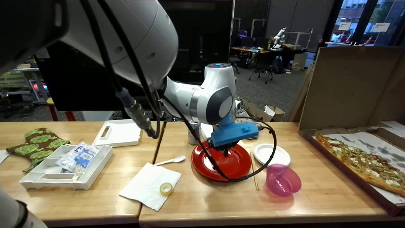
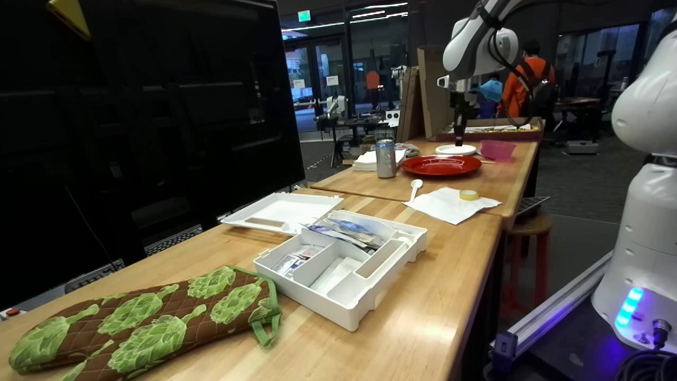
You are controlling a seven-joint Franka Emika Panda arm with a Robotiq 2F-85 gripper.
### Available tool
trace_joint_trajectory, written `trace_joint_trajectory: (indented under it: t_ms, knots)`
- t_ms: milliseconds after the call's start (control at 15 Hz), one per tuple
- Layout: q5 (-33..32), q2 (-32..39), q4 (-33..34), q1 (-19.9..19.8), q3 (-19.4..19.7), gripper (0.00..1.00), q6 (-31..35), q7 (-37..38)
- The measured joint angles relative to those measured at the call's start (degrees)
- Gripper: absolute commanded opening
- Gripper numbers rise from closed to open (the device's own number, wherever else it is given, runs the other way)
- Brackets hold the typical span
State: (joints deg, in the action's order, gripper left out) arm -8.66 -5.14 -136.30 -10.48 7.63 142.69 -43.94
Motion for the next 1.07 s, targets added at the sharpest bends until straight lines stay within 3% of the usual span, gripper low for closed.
trace_joint_trajectory:
  t_ms: [400,1067]
  knots:
    - [2.63,0.33,-1.55,2.34,0.05,0.00,-0.05,-1.73]
    - [2.66,6.05,0.92,3.95,-0.99,0.00,2.05,1.46]
